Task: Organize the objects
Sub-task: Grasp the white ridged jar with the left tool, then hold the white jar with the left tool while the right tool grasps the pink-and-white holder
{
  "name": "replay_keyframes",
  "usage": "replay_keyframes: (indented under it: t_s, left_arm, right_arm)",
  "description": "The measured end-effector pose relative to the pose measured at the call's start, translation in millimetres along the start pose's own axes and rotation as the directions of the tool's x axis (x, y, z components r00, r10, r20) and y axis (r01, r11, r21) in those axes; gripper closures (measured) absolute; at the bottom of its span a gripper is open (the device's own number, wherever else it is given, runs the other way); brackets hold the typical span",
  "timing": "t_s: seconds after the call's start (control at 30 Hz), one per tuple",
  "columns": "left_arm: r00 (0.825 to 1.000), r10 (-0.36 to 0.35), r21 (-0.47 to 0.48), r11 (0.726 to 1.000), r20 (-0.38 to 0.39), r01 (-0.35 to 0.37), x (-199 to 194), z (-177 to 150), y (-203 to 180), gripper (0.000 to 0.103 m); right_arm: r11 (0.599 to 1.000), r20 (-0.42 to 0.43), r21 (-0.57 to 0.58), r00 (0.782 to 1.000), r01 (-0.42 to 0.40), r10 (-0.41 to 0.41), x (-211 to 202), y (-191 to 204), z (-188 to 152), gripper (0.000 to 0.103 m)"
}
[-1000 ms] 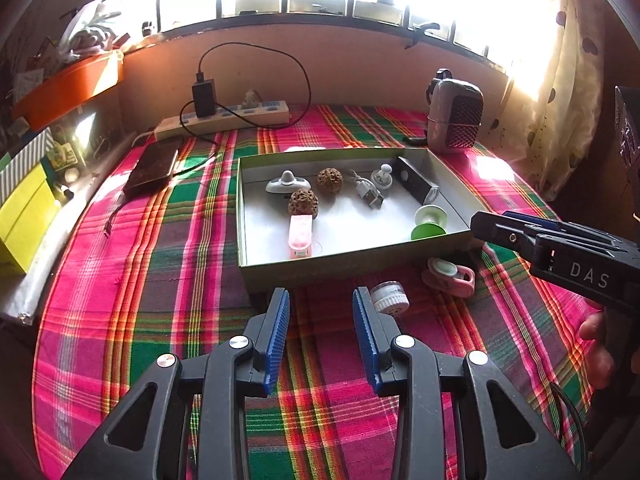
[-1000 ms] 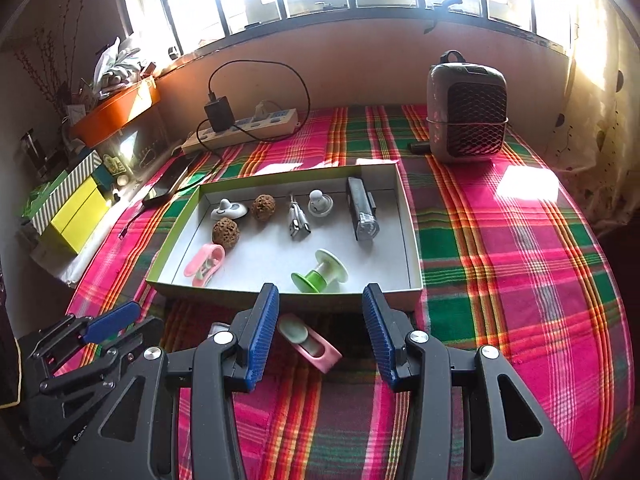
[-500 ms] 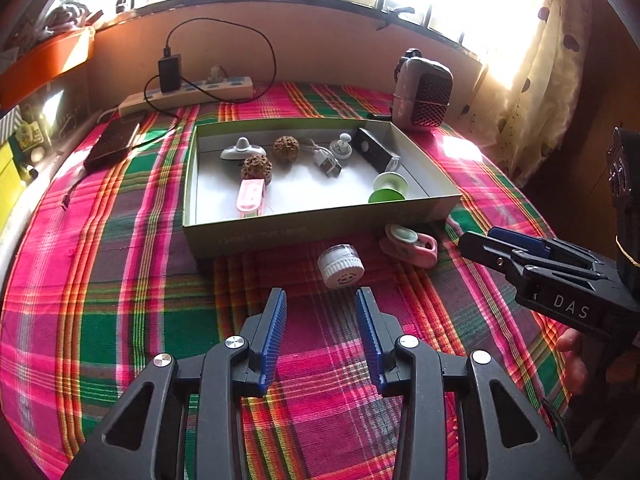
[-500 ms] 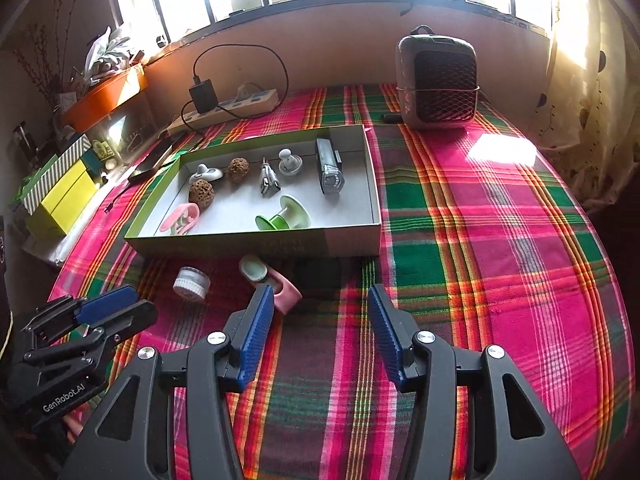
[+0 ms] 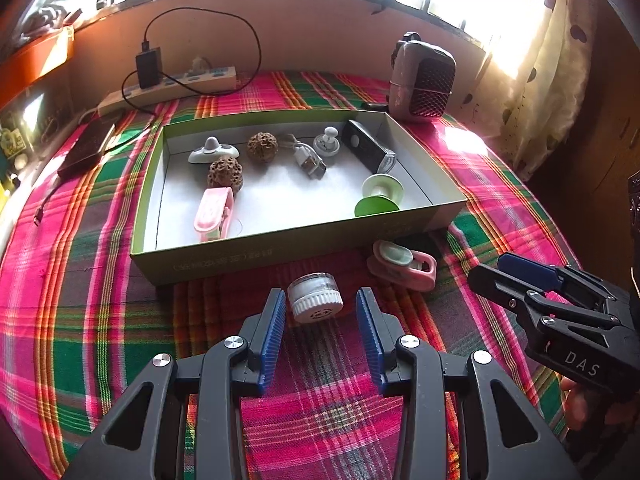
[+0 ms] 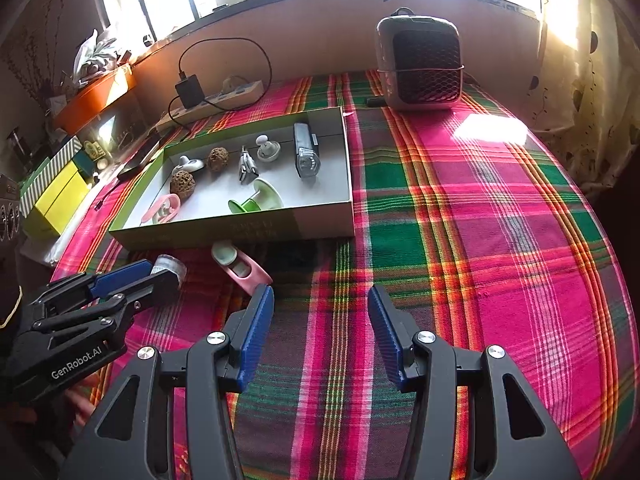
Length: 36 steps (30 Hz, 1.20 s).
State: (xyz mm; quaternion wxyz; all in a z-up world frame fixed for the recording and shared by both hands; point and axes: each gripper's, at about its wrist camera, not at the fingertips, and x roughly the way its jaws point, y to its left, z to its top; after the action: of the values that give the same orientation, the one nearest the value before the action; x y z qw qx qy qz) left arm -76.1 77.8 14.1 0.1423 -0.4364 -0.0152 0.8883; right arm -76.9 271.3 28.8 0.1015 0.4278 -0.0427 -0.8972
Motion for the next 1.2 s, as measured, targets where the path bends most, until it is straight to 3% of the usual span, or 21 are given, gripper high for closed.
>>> replay_keyframes:
  t_s: [0.4, 0.53, 1.2]
  left_arm:
    - [0.999, 0.023, -0.041, 0.999, -0.026, -0.024, 10, 2, 7, 0.069]
    - [0.999, 0.034, -0.046, 0.998, -0.022, -0.035, 9, 1, 9, 0.078]
    - [0.998, 0.055, -0.081, 0.995, -0.016, -0.056, -10, -14, 41, 0.078]
  right_arm:
    - [0.999, -0.020, -0.038, 1.000, -0.025, 0.024, 10, 6, 4, 0.053]
    - [0.997, -0.023, -0.067, 0.999, -0.036, 0.035, 12, 12, 4, 0.053]
    - [0.952, -0.070, -0.293, 0.995, -0.087, 0.069, 36, 59, 13, 0.053]
